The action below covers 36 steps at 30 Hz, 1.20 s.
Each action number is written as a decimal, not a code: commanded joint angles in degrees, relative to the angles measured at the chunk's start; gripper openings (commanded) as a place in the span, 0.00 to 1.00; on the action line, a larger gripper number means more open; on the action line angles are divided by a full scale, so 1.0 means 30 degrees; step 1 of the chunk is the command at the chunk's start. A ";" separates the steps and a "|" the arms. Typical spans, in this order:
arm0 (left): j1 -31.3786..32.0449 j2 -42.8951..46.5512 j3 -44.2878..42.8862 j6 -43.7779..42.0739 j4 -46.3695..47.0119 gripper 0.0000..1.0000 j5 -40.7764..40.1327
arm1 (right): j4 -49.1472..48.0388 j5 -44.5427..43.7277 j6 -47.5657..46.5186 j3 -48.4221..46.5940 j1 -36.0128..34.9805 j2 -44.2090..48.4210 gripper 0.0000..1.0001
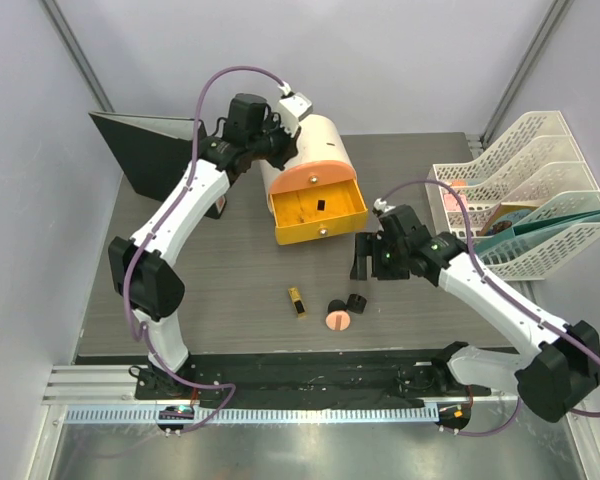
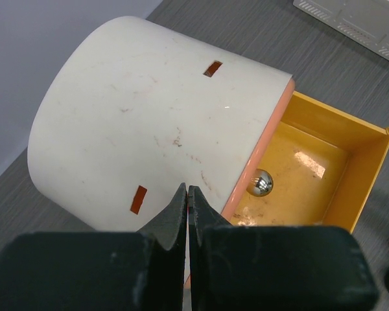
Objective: Organize the makeup
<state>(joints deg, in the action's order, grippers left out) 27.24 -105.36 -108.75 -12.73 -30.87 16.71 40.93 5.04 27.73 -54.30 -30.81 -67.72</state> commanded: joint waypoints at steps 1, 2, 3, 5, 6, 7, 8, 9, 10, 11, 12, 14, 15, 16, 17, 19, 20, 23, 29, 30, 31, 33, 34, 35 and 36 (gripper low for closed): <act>-0.0058 0.0843 -0.0167 -0.0297 -0.0227 0.00 -0.0033 | 0.1007 -0.1182 -0.2151 0.0990 -0.0833 0.1246 0.79; -0.0058 0.0785 -0.0166 -0.0297 -0.0227 0.00 -0.0033 | 0.0803 -0.1297 -0.2152 0.1427 -0.1008 0.1333 0.80; -0.0058 0.0785 -0.0166 -0.0297 -0.0256 0.00 -0.0062 | 0.0424 -0.1443 -0.2007 0.1576 -0.1503 0.1334 0.81; -0.0058 0.0785 -0.0108 -0.0268 -0.0256 0.00 -0.0003 | 0.0244 -0.1881 -0.1860 0.1754 -0.1974 0.1101 0.81; -0.0058 0.0785 -0.0079 -0.0268 -0.0227 0.00 -0.0032 | 0.0244 -0.2319 -0.1801 0.1754 -0.2354 0.0694 0.81; -0.0058 0.0814 0.0009 -0.0268 -0.0227 0.00 -0.0033 | 0.0215 -0.2469 -0.1771 0.1754 -0.2648 0.0487 0.81; -0.0058 0.0814 0.0038 -0.0239 -0.0198 0.00 -0.0033 | 0.0186 -0.2760 -0.1742 0.1754 -0.2796 0.0253 0.81; -0.0058 0.0843 0.0068 -0.0181 -0.0197 0.00 -0.0004 | 0.0157 -0.2850 -0.1713 0.1754 -0.2971 -0.0214 0.81; -0.0058 0.0843 0.0126 -0.0209 -0.0197 0.00 -0.0032 | 0.0127 -0.2938 -0.1684 0.1754 -0.3263 -0.0421 0.81; -0.0058 0.0843 0.0214 -0.0180 -0.0197 0.00 -0.0033 | 0.0127 -0.2997 -0.1654 0.1696 -0.3382 -0.0684 0.80; -0.0058 0.0843 0.0244 -0.0180 -0.0226 0.00 -0.0062 | 0.0156 -0.3375 -0.1625 0.1666 -0.3528 -0.0890 0.81; -0.0058 0.0843 0.0302 -0.0238 -0.0314 0.00 -0.0208 | 0.0098 -0.3640 -0.1625 0.1637 -0.3559 -0.1535 0.80; -0.0058 0.0872 0.0302 -0.0297 -0.0343 0.00 -0.0209 | 0.0098 -0.3874 -0.1625 0.1607 -0.3559 -0.1740 0.81; -0.0058 0.0872 0.0331 -0.0355 -0.0402 0.00 -0.0238 | -0.0018 -0.3906 -0.1683 0.1578 -0.3559 -0.2090 0.81; -0.0058 0.0872 0.0332 -0.0356 -0.0431 0.00 -0.0238 | -0.0135 -0.3964 -0.1712 0.1549 -0.3559 -0.2238 0.80; -0.0058 0.0843 0.0449 -0.0327 -0.0432 0.00 -0.0296 | -0.0457 -0.3907 -0.1829 0.1519 -0.3559 -0.2648 0.81; -0.0058 0.0843 0.0449 -0.0326 -0.0490 0.00 -0.0209 | -0.0575 -0.3819 -0.1888 0.1461 -0.3588 -0.3114 0.80; -0.0058 0.0843 0.0449 -0.0385 -0.0636 0.00 -0.0238 | -0.1044 -0.3584 -0.2005 0.1402 -0.3588 -0.3819 0.80; -0.0058 0.0872 0.0449 -0.0590 -0.0754 0.00 -0.0384 | -0.1601 -0.3144 -0.2122 0.1430 -0.3559 -0.4202 0.80; -0.0058 0.0843 0.0478 -0.0590 -0.0812 0.00 -0.0413 | -0.1717 -0.3057 -0.2065 0.1489 -0.3559 -0.4319 0.79; -0.0058 0.0843 0.0478 -0.0648 -0.0813 0.00 -0.0385 | -0.1777 -0.2911 -0.2064 0.1577 -0.3588 -0.4378 0.78; -0.0058 0.0785 0.0478 -0.0648 -0.0812 0.00 -0.0385 | -0.1894 -0.2618 -0.1977 0.1636 -0.3588 -0.4583 0.75; -0.0058 0.0785 0.0478 -0.0620 -0.0813 0.00 -0.0471 | -0.1981 -0.2530 -0.1860 0.1752 -0.3559 -0.4671 0.74; -0.0058 0.0756 0.0478 -0.0677 -0.0813 0.00 -0.0414 | -0.2127 -0.2500 -0.1743 0.1812 -0.3559 -0.4730 0.74; -0.0058 0.0784 0.0478 -0.0678 -0.0842 0.00 -0.0472 | -0.2245 -0.2384 -0.1684 0.1841 -0.3559 -0.4759 0.73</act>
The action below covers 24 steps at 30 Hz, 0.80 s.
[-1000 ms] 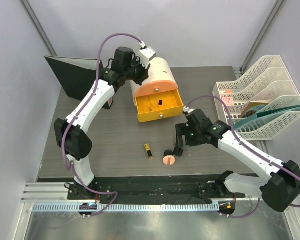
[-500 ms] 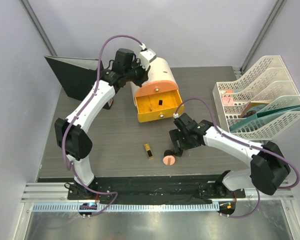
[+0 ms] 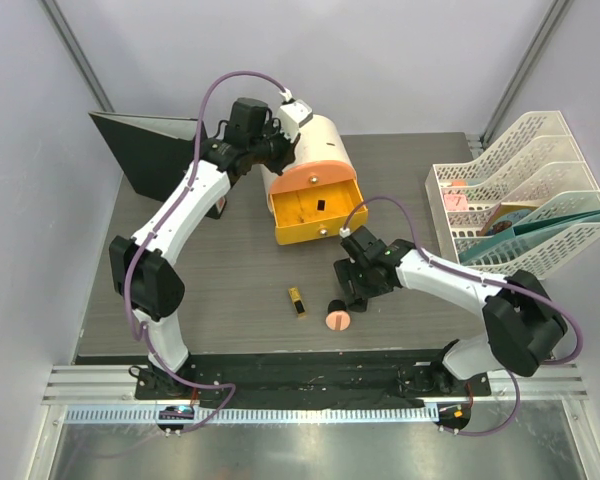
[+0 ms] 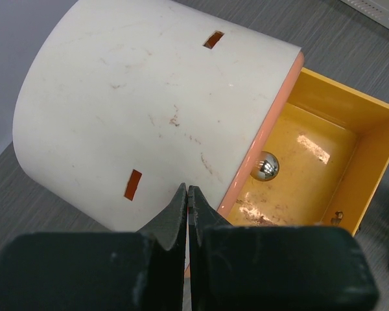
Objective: Organize the makeup
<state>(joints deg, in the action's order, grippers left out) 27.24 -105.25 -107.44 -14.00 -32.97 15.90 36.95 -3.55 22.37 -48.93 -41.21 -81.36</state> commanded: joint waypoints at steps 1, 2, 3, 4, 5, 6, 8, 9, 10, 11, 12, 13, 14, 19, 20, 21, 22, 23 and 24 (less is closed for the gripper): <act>-0.0058 0.0748 0.0041 -0.0255 -0.0113 0.00 -0.0174 | -0.0949 0.0568 0.0131 0.0078 -0.0120 -0.0416 0.71; -0.0058 0.0719 0.0041 -0.0284 -0.0171 0.00 -0.0202 | -0.0949 0.0685 0.0276 0.0049 -0.0091 -0.0563 0.70; -0.0058 0.0748 0.0041 -0.0314 -0.0172 0.00 -0.0203 | -0.0949 0.0802 0.0365 0.0049 -0.0120 -0.0739 0.69; -0.0058 0.0748 0.0041 -0.0343 -0.0230 0.00 -0.0261 | -0.0978 0.0803 0.0452 0.0049 -0.0091 -0.0944 0.68; -0.0058 0.0719 0.0041 -0.0372 -0.0230 0.00 -0.0290 | -0.0920 0.0803 0.0569 0.0049 -0.0120 -0.1033 0.68; -0.0058 0.0719 0.0041 -0.0402 -0.0230 0.00 -0.0262 | -0.0920 0.0803 0.0715 0.0078 -0.0120 -0.1120 0.68; -0.0058 0.0748 0.0099 -0.0431 -0.0260 0.00 -0.0319 | -0.0571 0.0657 0.0921 -0.0009 -0.0120 -0.1529 0.68; -0.0058 0.0777 0.0100 -0.0460 -0.0260 0.00 -0.0291 | -0.0510 0.0657 0.1125 -0.0038 -0.0091 -0.1648 0.68; -0.0029 0.0777 0.0100 -0.0431 -0.0318 0.00 -0.0291 | -0.0452 0.0657 0.1185 -0.0068 -0.0091 -0.1736 0.68; -0.0058 0.0777 0.0100 -0.0460 -0.0289 0.00 -0.0291 | -0.0335 0.0570 0.1389 -0.0068 -0.0120 -0.1824 0.68; -0.0058 0.0777 0.0129 -0.0519 -0.0318 0.00 -0.0320 | -0.0305 0.0511 0.1594 -0.0097 -0.0120 -0.1853 0.68; -0.0058 0.0777 0.0129 -0.0490 -0.0318 0.00 -0.0291 | -0.0160 0.0394 0.1770 -0.0184 -0.0120 -0.1883 0.67; -0.0058 0.0777 0.0100 -0.0490 -0.0347 0.00 -0.0291 | 0.0045 0.0364 0.1830 -0.0243 -0.0091 -0.1912 0.67; -0.0058 0.0777 0.0129 -0.0461 -0.0318 0.00 -0.0233 | 0.0340 0.0188 0.2444 -0.0420 -0.0120 -0.1971 0.59; -0.0058 0.0748 0.0158 -0.0402 -0.0318 0.00 -0.0203 | 0.0369 0.0043 0.2503 -0.0420 -0.0120 -0.1971 0.55; -0.0058 0.0748 0.0158 -0.0431 -0.0318 0.00 -0.0203 | 0.0369 0.0012 0.2533 -0.0391 -0.0120 -0.2000 0.51; -0.0058 0.0748 0.0158 -0.0402 -0.0289 0.00 -0.0203 | 0.0369 -0.0017 0.2562 -0.0332 -0.0120 -0.2087 0.42; -0.0058 0.0748 0.0187 -0.0402 -0.0318 0.00 -0.0174 | 0.0369 -0.0220 0.2621 -0.0332 -0.0120 -0.2117 0.37; -0.0058 0.0748 0.0217 -0.0373 -0.0318 0.00 -0.0202 | 0.0398 -0.0309 0.2650 -0.0332 -0.0120 -0.2146 0.34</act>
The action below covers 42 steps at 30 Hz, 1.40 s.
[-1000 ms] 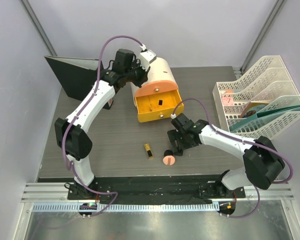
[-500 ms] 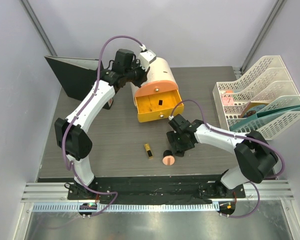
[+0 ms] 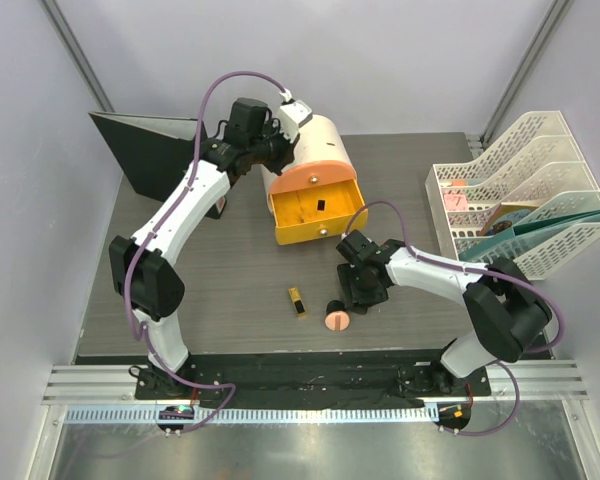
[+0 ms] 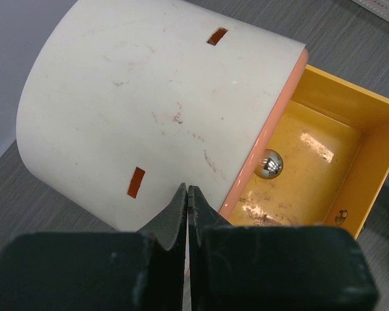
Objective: Organize the makeup
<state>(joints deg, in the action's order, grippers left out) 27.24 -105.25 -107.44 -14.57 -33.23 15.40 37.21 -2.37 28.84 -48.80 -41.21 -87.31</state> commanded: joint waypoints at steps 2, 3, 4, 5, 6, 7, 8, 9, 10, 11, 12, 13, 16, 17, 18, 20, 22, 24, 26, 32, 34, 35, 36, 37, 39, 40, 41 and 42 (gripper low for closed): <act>-0.0058 0.0806 0.0246 -0.0212 -0.0202 0.00 -0.0006 | 0.0340 -0.0762 0.0552 -0.0433 -0.0120 -0.0253 0.25; -0.0058 0.0807 0.0304 -0.0183 -0.0201 0.00 0.0023 | 0.0369 -0.0965 0.0611 -0.0463 -0.0120 -0.0253 0.18; -0.0058 0.0807 0.0363 -0.0212 -0.0201 0.00 0.0024 | 0.0428 -0.1083 0.0553 -0.0521 -0.0120 -0.0195 0.15; -0.0058 0.0807 0.0363 -0.0212 -0.0201 0.00 0.0053 | 0.0457 -0.1143 0.0553 -0.0580 -0.0120 -0.0136 0.11; -0.0058 0.0807 0.0363 -0.0183 -0.0172 0.00 -0.0005 | 0.0487 -0.1346 0.0553 -0.0609 -0.0091 -0.0078 0.05; -0.0058 0.0807 0.0363 -0.0183 -0.0172 0.00 -0.0006 | 0.0516 -0.1464 0.0466 -0.0668 -0.0091 0.0010 0.03; -0.0058 0.0778 0.0363 -0.0212 -0.0172 0.00 0.0023 | 0.0603 -0.1552 0.0494 -0.0726 -0.0120 0.0156 0.02; -0.0058 0.0806 0.0363 -0.0183 -0.0172 0.00 -0.0005 | 0.0662 -0.1669 0.0407 -0.0756 -0.0120 0.0273 0.01; -0.0058 0.0778 0.0305 -0.0212 -0.0143 0.00 -0.0006 | 0.0721 -0.1815 0.0377 -0.0901 -0.0120 0.0361 0.01; -0.0058 0.0748 0.0305 -0.0154 -0.0143 0.00 0.0052 | 0.0808 -0.1875 0.0319 -0.0961 -0.0091 0.0652 0.01; -0.0058 0.0748 0.0276 -0.0183 -0.0114 0.00 0.0053 | 0.0896 -0.1934 0.0289 -0.1019 -0.0091 0.0800 0.01; -0.0058 0.0719 0.0246 -0.0212 -0.0114 0.00 0.0053 | 0.0955 -0.2108 0.0260 -0.1223 -0.0120 0.0947 0.01; -0.0058 0.0690 0.0246 -0.0212 -0.0114 0.00 0.0082 | 0.1277 -0.2227 0.0114 -0.1749 -0.0120 0.1678 0.01; -0.0058 0.0660 0.0217 -0.0212 -0.0114 0.00 0.0082 | 0.1452 -0.2372 0.0055 -0.1926 -0.0091 0.1855 0.01; -0.0058 0.0631 0.0246 -0.0212 -0.0114 0.00 0.0111 | 0.1541 -0.2432 -0.0003 -0.2102 -0.0120 0.2262 0.01; -0.0058 0.0602 0.0246 -0.0212 -0.0114 0.00 0.0111 | 0.1803 -0.2694 -0.0267 -0.2688 -0.0121 0.2646 0.01; -0.0058 0.0544 0.0246 -0.0183 -0.0084 0.00 0.0140 | 0.1950 -0.3074 -0.0472 -0.3388 -0.0120 0.3172 0.01; -0.0058 0.0543 0.0217 -0.0212 -0.0113 0.00 0.0170 | 0.2040 -0.3544 -0.0589 -0.4295 -0.0149 0.3467 0.01; -0.0058 0.0543 0.0217 -0.0212 -0.0114 0.00 0.0140 | 0.2215 -0.3808 -0.0794 -0.5001 -0.0120 0.3731 0.01; -0.0058 0.0514 0.0188 -0.0212 -0.0114 0.00 0.0141 | 0.2040 -0.4658 -0.1759 -0.8281 -0.0091 0.3762 0.01; -0.0058 0.0484 0.0129 -0.0271 -0.0172 0.00 0.0112 | 0.1865 -0.5240 -0.1879 -0.9570 -0.0091 0.3586 0.01; -0.0058 0.0484 0.0158 -0.0300 -0.0201 0.00 0.0111 | 0.1806 -0.5303 -0.1966 -1.0039 -0.0091 0.3179 0.01; -0.0058 0.0513 0.0158 -0.0329 -0.0259 0.00 0.0082 | 0.1747 -0.5419 -0.2112 -1.0884 -0.0033 0.3001 0.01; -0.0058 0.0514 0.0129 -0.0417 -0.0289 0.00 0.0053 | 0.1718 -0.5507 -0.2171 -1.1299 -0.0003 0.2680 0.01; -0.0058 0.0485 0.0158 -0.0447 -0.0348 0.00 -0.0006 | 0.1659 -0.5655 -0.2289 -1.2264 0.0142 0.1804 0.01; -0.0058 0.0513 0.0158 -0.0476 -0.0377 0.00 -0.0035 | 0.1485 -0.5597 -0.2289 -1.2473 0.0230 0.1566 0.01; -0.0058 0.0514 0.0129 -0.0476 -0.0377 0.00 -0.0035 | 0.1454 -0.5451 -0.2289 -1.2707 0.0376 0.1273 0.01; -0.0058 0.0485 0.0158 -0.0505 -0.0377 0.00 -0.0064 | 0.1367 -0.5276 -0.2231 -1.3086 0.0552 0.0632 0.01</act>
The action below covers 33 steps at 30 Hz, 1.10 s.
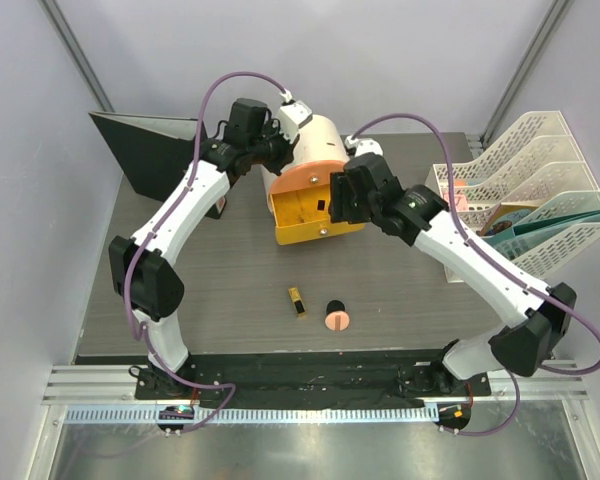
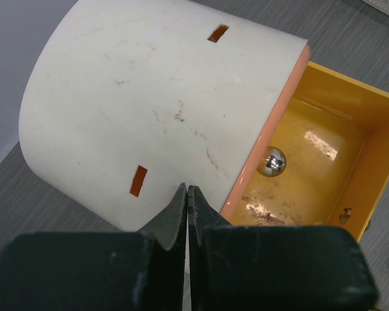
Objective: Organize the makeup
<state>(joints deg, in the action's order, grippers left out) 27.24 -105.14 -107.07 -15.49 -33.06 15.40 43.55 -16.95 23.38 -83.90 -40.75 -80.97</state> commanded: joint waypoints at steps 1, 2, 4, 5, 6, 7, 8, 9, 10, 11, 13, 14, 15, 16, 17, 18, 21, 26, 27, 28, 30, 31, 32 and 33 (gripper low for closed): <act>-0.0058 0.0477 -0.0024 -0.0170 -0.0465 0.00 -0.0064 | -0.1037 -0.0153 -0.0322 -0.1593 0.0720 -0.1777 0.01; -0.0058 0.0448 0.0005 -0.0141 -0.0465 0.00 -0.0064 | -0.1185 0.0139 -0.0292 -0.1740 0.0839 -0.2128 0.01; -0.0058 0.0507 0.0005 -0.0141 -0.0494 0.00 -0.0035 | -0.1391 0.0551 -0.0262 -0.2325 0.1248 -0.3120 0.01; -0.0058 0.0478 0.0005 -0.0141 -0.0494 0.00 -0.0006 | -0.1479 0.0755 -0.0350 -0.2472 0.1279 -0.3446 0.01; -0.0058 0.0506 -0.0024 -0.0199 -0.0523 0.00 -0.0035 | -0.1509 0.0844 -0.0438 -0.2764 0.1337 -0.3711 0.01; -0.0058 0.0507 0.0005 -0.0199 -0.0523 0.00 -0.0006 | -0.1596 0.0816 -0.0496 -0.2795 0.1367 -0.4206 0.01; -0.0058 0.0507 0.0005 -0.0228 -0.0523 0.00 -0.0035 | -0.1655 0.0845 -0.0526 -0.2825 0.1512 -0.4443 0.01; -0.0058 0.0536 -0.0024 -0.0229 -0.0552 0.00 -0.0035 | -0.1800 0.0961 -0.0526 -0.2796 0.1543 -0.4620 0.01; -0.0058 0.0565 -0.0024 -0.0287 -0.0553 0.00 -0.0006 | -0.2092 0.1079 -0.0526 -0.2796 0.1630 -0.4767 0.01; -0.0058 0.0536 -0.0024 -0.0258 -0.0582 0.00 -0.0064 | -0.2153 0.1138 -0.0381 -0.2854 0.1805 -0.5145 0.02; -0.0058 0.0623 0.0005 -0.0346 -0.0640 0.00 -0.0093 | -0.2183 0.1343 -0.0234 -0.3263 0.1952 -0.5499 0.05; -0.0058 0.0624 0.0005 -0.0404 -0.0641 0.00 -0.0181 | -0.2183 0.1401 -0.0175 -0.3410 0.2011 -0.5849 0.09; -0.0058 0.0653 0.0005 -0.0463 -0.0670 0.00 -0.0240 | -0.2183 0.1460 -0.0088 -0.3585 0.1983 -0.5939 0.12; -0.0058 0.0624 0.0005 -0.0521 -0.0699 0.00 -0.0269 | -0.2183 0.1519 -0.0116 -0.3645 0.1983 -0.6056 0.15; -0.0058 0.0653 -0.0024 -0.0551 -0.0699 0.00 -0.0356 | -0.2183 0.1461 -0.0116 -0.3674 0.1983 -0.6173 0.25; -0.0058 0.0653 0.0005 -0.0580 -0.0699 0.00 -0.0386 | -0.2183 0.1432 -0.0029 -0.3733 0.2012 -0.6203 0.31; -0.0058 0.0653 -0.0053 -0.0639 -0.0699 0.00 -0.0474 | -0.2212 0.1460 -0.0028 -0.3908 0.2041 -0.6291 0.50; -0.0058 0.0536 -0.0141 -0.0639 -0.0787 0.00 -0.0446 | -0.2183 0.1285 -0.0175 -0.4143 0.2129 -0.6379 0.61; -0.0058 0.0507 -0.0170 -0.0610 -0.0787 0.00 -0.0474 | -0.2183 0.1256 -0.0175 -0.4143 0.2158 -0.6379 0.63; -0.0058 0.0536 -0.0171 -0.0610 -0.0816 0.00 -0.0504 | -0.2154 0.1255 -0.0175 -0.4201 0.2187 -0.6379 0.64; -0.0058 0.0478 -0.0200 -0.0610 -0.0816 0.00 -0.0475 | -0.2153 0.1284 -0.0204 -0.4173 0.2217 -0.6438 0.65; -0.0058 0.0506 -0.0200 -0.0639 -0.0816 0.00 -0.0475 | -0.2153 0.1256 -0.0175 -0.4202 0.2246 -0.6467 0.65; -0.0058 0.0507 -0.0200 -0.0639 -0.0816 0.00 -0.0533 | -0.2153 0.1284 -0.0175 -0.4202 0.2246 -0.6525 0.66; -0.0058 0.0507 -0.0200 -0.0668 -0.0816 0.00 -0.0562 | -0.2153 0.1256 -0.0146 -0.4231 0.2275 -0.6555 0.67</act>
<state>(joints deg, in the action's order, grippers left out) 27.24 -105.14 -107.07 -16.97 -33.56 13.91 39.03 -12.73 22.79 -93.82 -34.33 -100.38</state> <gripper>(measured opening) 0.001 0.659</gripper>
